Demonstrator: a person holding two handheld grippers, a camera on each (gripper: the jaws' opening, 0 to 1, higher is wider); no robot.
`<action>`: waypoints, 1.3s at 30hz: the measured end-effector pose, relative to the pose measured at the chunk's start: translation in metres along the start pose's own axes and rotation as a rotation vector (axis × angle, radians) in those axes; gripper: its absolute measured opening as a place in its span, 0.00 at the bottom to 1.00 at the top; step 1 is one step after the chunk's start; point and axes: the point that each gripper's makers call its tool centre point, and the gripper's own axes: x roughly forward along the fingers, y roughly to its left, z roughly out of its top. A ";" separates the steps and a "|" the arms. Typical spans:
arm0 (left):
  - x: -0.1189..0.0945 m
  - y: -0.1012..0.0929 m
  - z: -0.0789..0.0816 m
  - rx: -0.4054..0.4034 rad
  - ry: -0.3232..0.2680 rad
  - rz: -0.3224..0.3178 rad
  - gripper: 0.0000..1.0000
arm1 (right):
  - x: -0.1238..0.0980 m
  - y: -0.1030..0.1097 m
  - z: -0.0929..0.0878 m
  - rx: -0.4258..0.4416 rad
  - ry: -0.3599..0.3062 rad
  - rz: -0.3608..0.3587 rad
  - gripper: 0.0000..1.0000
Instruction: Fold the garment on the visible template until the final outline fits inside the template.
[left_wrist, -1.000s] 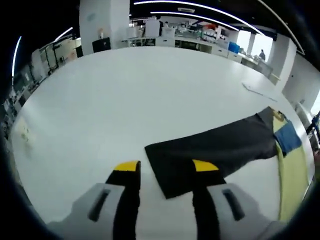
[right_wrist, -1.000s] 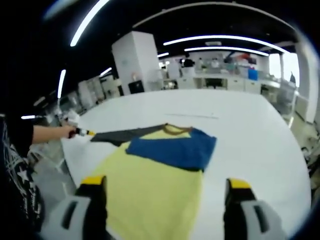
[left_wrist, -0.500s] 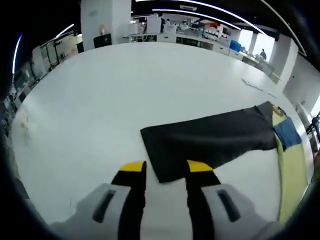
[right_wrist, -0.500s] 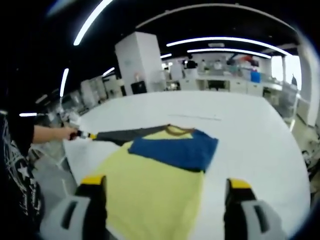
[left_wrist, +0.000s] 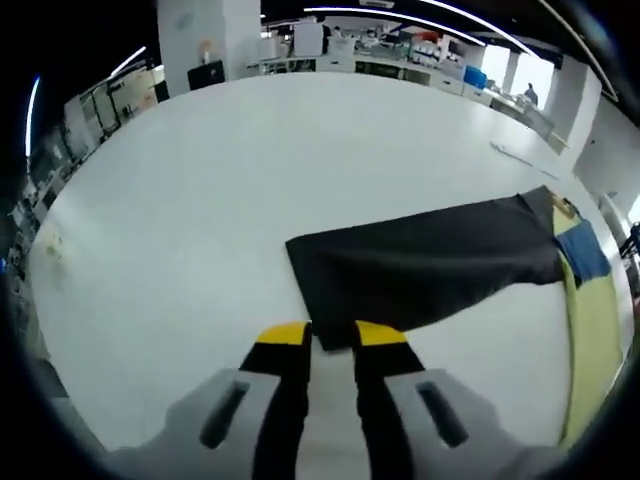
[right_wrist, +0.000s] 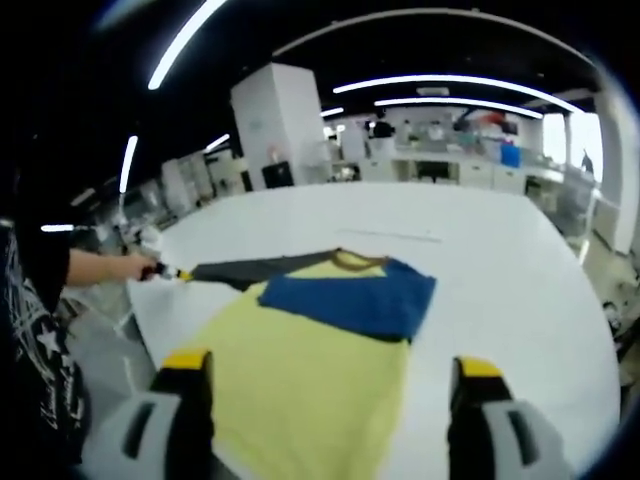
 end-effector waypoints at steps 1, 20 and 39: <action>0.000 -0.001 0.000 -0.001 0.001 -0.002 0.10 | 0.000 0.001 0.001 0.000 -0.004 0.003 0.99; -0.005 0.006 -0.001 0.030 0.023 0.006 0.00 | -0.006 0.003 0.000 -0.007 0.005 -0.001 0.99; -0.022 -0.010 0.024 0.033 -0.043 -0.019 0.00 | -0.008 0.012 -0.001 -0.040 0.020 0.022 0.99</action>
